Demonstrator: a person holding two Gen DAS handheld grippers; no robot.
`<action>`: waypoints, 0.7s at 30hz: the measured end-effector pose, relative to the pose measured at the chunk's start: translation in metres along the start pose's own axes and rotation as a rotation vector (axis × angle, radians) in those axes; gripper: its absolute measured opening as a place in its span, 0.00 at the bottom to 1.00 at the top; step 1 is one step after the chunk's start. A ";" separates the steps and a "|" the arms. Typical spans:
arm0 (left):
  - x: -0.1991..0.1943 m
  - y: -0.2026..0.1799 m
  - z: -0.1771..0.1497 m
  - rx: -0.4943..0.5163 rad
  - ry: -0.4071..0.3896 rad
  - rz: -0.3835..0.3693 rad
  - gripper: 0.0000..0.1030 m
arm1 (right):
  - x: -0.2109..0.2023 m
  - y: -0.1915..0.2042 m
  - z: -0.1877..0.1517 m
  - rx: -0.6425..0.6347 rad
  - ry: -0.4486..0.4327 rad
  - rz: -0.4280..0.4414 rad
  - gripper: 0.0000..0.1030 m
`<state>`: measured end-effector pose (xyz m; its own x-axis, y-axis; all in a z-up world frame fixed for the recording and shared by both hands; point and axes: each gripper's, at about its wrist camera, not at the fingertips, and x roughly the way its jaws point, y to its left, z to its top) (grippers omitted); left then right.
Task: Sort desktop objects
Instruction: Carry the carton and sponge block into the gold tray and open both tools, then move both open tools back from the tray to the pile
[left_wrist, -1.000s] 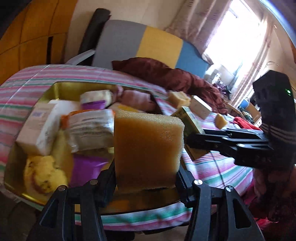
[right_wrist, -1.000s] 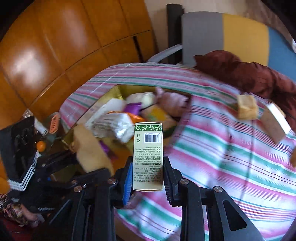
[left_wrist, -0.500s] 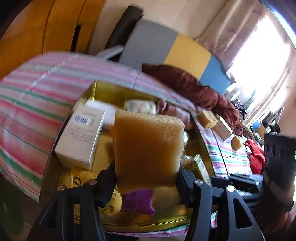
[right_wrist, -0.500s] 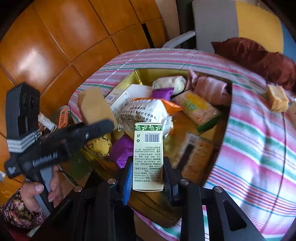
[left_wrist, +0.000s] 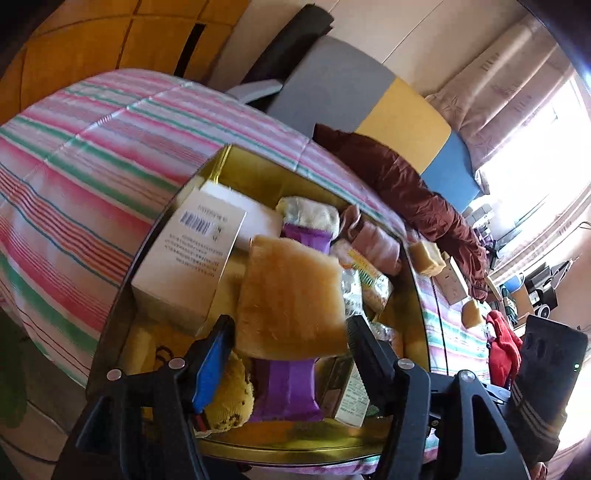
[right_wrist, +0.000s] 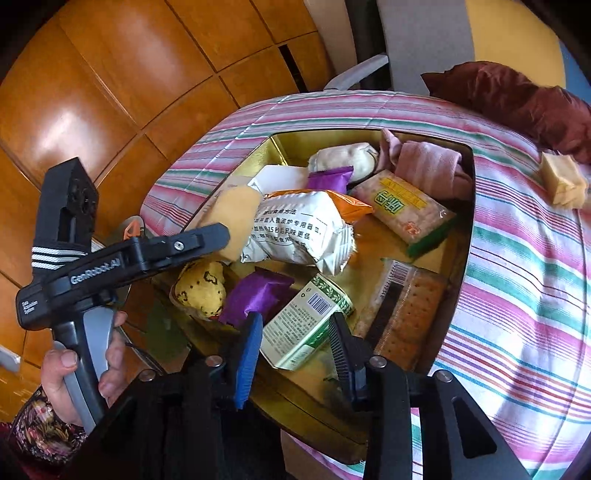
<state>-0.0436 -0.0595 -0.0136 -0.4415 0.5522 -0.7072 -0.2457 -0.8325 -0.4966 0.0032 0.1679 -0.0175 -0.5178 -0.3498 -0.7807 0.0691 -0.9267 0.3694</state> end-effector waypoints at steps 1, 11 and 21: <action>-0.003 0.000 0.001 0.001 -0.020 -0.004 0.62 | 0.000 -0.001 0.000 0.001 -0.002 0.000 0.37; 0.008 -0.005 0.010 0.110 0.015 0.193 0.35 | 0.004 0.006 0.004 -0.018 -0.005 0.007 0.37; -0.017 -0.022 0.008 0.106 -0.087 0.127 0.49 | -0.013 0.001 0.004 -0.025 -0.057 -0.017 0.37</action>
<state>-0.0372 -0.0510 0.0133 -0.5469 0.4401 -0.7122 -0.2711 -0.8980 -0.3467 0.0071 0.1718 -0.0048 -0.5669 -0.3265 -0.7563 0.0810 -0.9357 0.3433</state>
